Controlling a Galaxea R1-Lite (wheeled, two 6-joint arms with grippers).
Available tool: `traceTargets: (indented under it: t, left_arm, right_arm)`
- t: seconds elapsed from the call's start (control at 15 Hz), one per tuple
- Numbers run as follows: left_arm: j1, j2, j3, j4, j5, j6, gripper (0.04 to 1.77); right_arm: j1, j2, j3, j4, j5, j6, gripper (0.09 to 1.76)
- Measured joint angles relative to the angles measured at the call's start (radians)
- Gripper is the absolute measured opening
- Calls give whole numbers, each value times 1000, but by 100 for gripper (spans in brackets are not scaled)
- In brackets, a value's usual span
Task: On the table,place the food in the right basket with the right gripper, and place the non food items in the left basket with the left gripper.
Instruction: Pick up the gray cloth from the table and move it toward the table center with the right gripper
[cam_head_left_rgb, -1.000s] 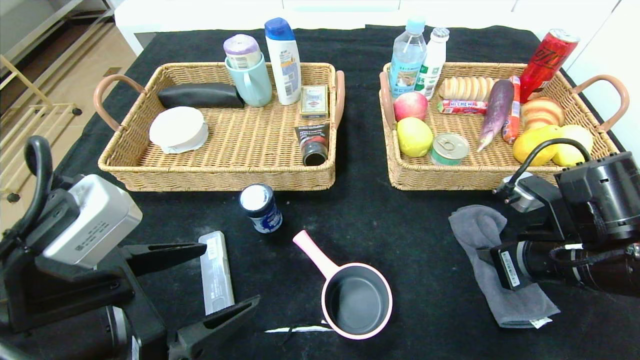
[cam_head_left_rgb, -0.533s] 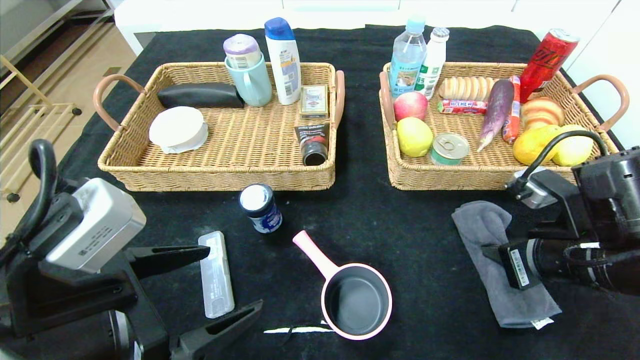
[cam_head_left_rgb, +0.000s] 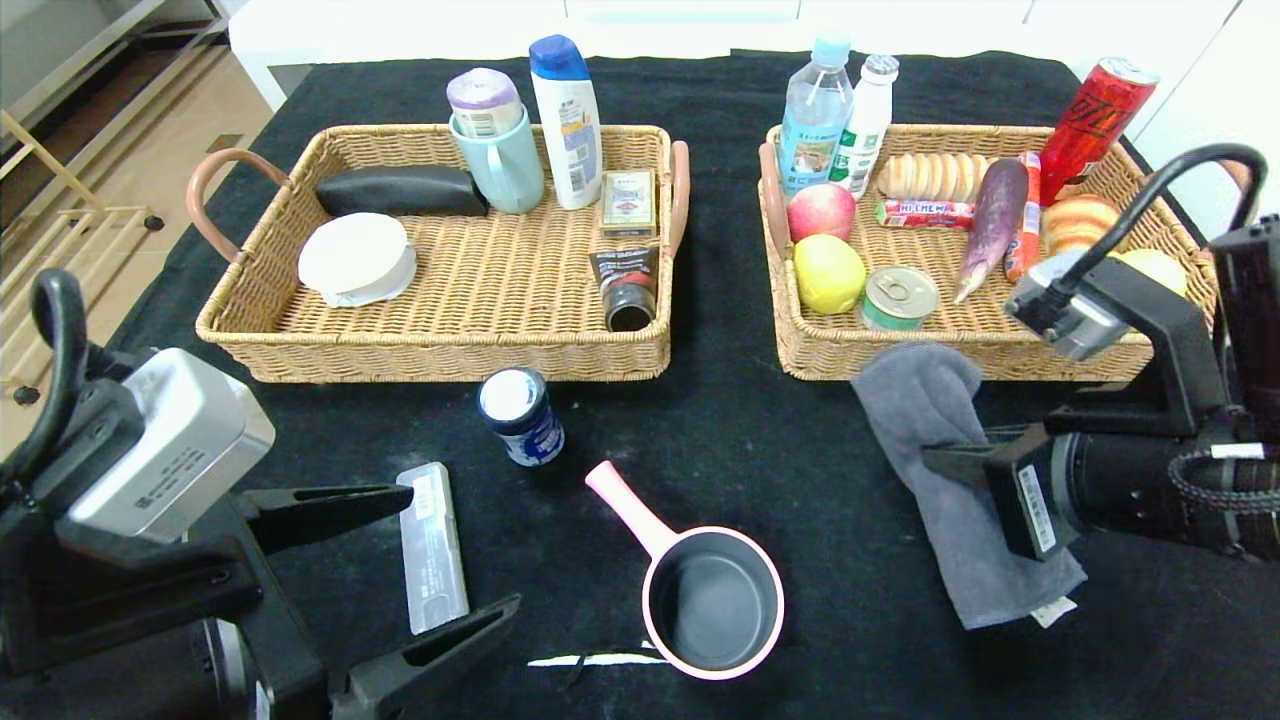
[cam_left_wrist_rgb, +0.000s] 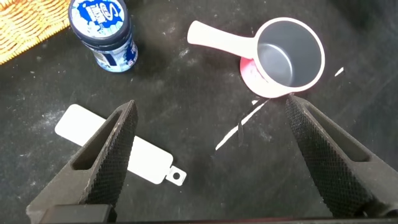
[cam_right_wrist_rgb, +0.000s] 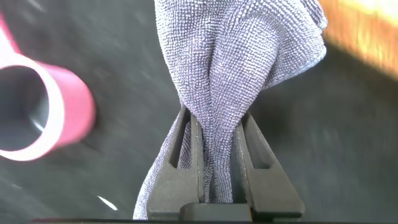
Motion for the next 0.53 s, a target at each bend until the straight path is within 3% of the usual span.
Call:
traceTargets:
  t: [0.53]
  left_arm:
    - [1, -31, -9, 0, 0, 4, 172]
  right_arm:
    - [133, 267, -326, 2, -1, -37, 35]
